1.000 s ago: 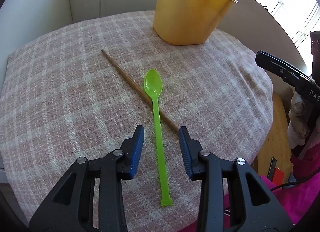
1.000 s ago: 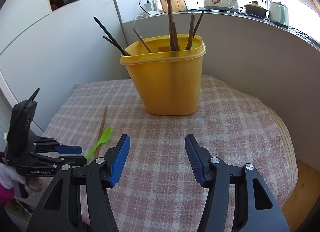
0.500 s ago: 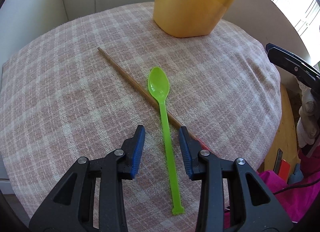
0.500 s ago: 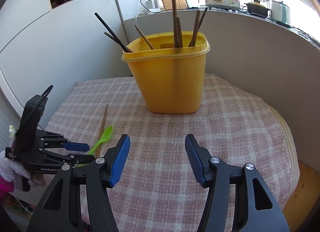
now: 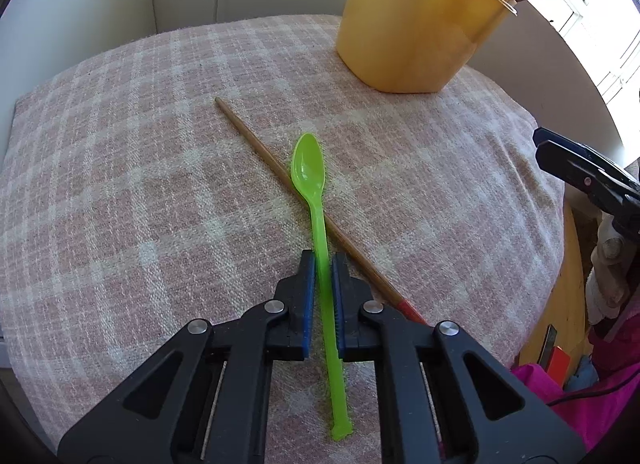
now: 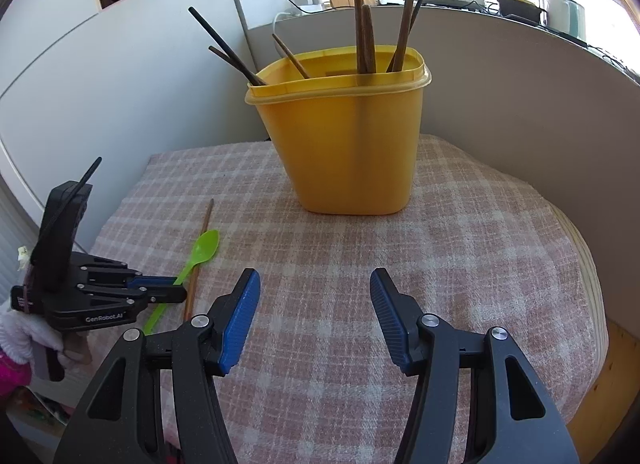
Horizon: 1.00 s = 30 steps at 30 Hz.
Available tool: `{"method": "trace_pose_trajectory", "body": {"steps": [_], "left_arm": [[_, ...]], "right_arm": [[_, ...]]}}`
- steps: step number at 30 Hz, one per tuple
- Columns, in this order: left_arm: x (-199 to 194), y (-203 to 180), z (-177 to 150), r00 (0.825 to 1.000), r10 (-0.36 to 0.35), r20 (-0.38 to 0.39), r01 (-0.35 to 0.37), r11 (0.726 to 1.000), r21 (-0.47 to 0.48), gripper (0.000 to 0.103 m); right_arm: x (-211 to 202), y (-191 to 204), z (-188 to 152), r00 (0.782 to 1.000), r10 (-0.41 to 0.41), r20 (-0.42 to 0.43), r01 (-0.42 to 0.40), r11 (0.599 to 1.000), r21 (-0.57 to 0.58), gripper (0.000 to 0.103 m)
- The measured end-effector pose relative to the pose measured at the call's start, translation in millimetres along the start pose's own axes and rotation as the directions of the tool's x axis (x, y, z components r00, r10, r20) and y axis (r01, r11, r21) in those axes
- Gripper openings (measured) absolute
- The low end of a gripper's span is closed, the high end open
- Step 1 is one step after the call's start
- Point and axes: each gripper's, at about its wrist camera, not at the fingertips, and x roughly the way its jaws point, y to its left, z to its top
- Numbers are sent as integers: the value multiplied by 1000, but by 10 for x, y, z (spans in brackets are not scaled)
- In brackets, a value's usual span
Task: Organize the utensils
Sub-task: 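Move both open tools back down to the spoon and chopstick on the cloth, then close the right tool on the red-tipped wooden chopstick while the left tool grasps the green spoon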
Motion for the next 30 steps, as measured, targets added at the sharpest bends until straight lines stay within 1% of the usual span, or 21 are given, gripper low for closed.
{"method": "trace_pose_trajectory", "body": {"steps": [5, 8, 11, 13, 16, 21, 22, 25, 28, 30], "left_arm": [[-49, 215, -87, 997, -58, 56, 65, 990, -127, 5], [-106, 327, -141, 995, -53, 89, 69, 982, -176, 4], [-165, 445, -193, 992, -51, 119, 77, 970, -228, 4], [-198, 545, -235, 989, -48, 137, 83, 962, -261, 4], [-247, 637, -288, 988, -34, 152, 77, 954, -290, 4], [-341, 776, -396, 986, -10, 166, 64, 944, -325, 3], [-350, 791, -415, 986, -9, 167, 64, 942, -328, 3], [-377, 802, -448, 986, -5, 167, 61, 942, -329, 3], [-384, 766, -485, 986, -5, 166, 59, 944, -325, 3], [-398, 766, -503, 986, -6, 167, 61, 944, -324, 3]], "right_arm": [[173, 145, 33, 998, 39, -58, -42, 998, -42, 56], [326, 249, 61, 989, 92, -118, -99, 994, -56, 56], [502, 355, 91, 977, 120, -173, -134, 988, -71, 56], [605, 448, 94, 968, 135, -210, -155, 985, -82, 56], [761, 593, 140, 946, 185, -265, -213, 974, -81, 56], [986, 824, 225, 917, 223, -330, -261, 963, -74, 56], [1038, 875, 245, 911, 228, -343, -268, 961, -74, 55], [1190, 989, 283, 892, 233, -388, -278, 959, -61, 45], [1329, 1063, 315, 873, 247, -421, -285, 958, -30, 41], [1410, 1109, 332, 866, 242, -437, -278, 961, -18, 35]]}}
